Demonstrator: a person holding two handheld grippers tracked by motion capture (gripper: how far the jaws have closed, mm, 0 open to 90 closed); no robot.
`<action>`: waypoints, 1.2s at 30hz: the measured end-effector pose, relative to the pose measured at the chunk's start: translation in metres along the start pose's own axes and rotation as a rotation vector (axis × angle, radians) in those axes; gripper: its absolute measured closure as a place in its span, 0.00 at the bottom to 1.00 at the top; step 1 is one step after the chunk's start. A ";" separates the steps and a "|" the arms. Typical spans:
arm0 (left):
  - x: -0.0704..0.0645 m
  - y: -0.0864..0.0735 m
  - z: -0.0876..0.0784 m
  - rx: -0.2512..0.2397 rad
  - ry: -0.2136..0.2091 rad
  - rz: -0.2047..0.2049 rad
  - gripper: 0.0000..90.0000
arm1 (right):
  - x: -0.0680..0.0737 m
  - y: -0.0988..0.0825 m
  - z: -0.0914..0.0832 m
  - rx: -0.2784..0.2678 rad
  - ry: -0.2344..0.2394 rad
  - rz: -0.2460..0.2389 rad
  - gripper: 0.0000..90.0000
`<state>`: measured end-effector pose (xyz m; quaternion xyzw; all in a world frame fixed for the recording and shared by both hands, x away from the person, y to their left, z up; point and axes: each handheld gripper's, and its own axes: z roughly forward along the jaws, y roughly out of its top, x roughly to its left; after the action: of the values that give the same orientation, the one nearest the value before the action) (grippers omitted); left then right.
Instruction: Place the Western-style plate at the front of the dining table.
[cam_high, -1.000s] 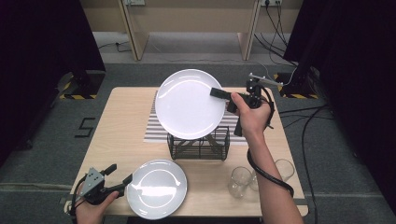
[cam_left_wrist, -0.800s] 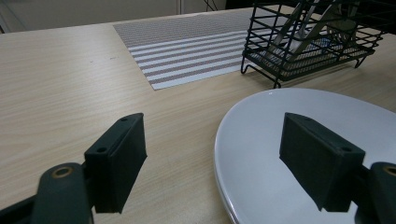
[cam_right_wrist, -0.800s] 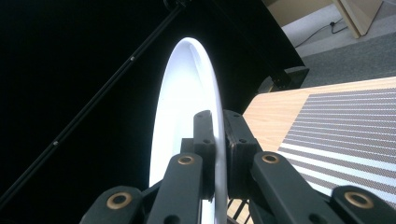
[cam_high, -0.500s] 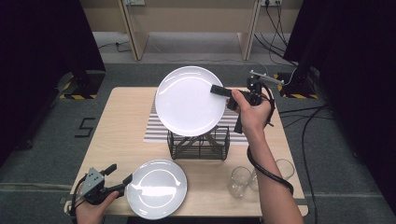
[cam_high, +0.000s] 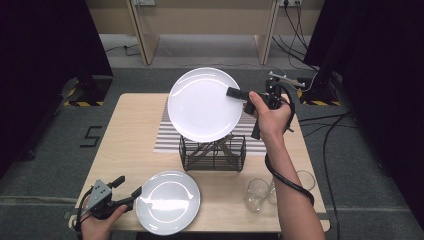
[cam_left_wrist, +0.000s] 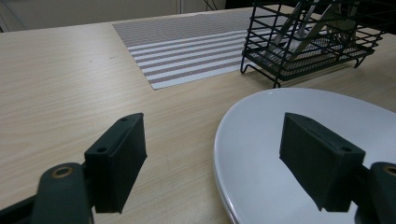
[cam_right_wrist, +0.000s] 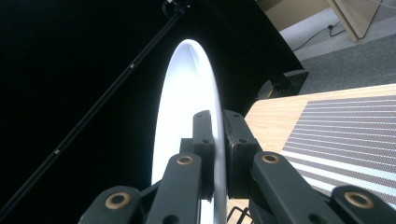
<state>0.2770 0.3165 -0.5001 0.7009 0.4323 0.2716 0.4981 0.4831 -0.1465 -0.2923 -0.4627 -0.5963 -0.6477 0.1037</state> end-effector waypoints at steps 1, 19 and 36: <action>0.000 0.000 0.000 0.000 0.000 0.000 0.25 | 0.000 0.000 0.000 -0.001 0.001 0.002 0.95; 0.000 0.000 0.000 0.001 -0.001 0.001 0.25 | -0.006 0.009 0.003 -0.004 0.004 0.042 0.95; 0.001 -0.001 0.000 0.001 -0.002 -0.001 0.25 | -0.010 0.014 0.008 -0.007 -0.003 0.060 0.94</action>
<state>0.2771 0.3170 -0.5007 0.7011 0.4322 0.2705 0.4985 0.5017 -0.1477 -0.2917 -0.4816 -0.5801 -0.6457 0.1209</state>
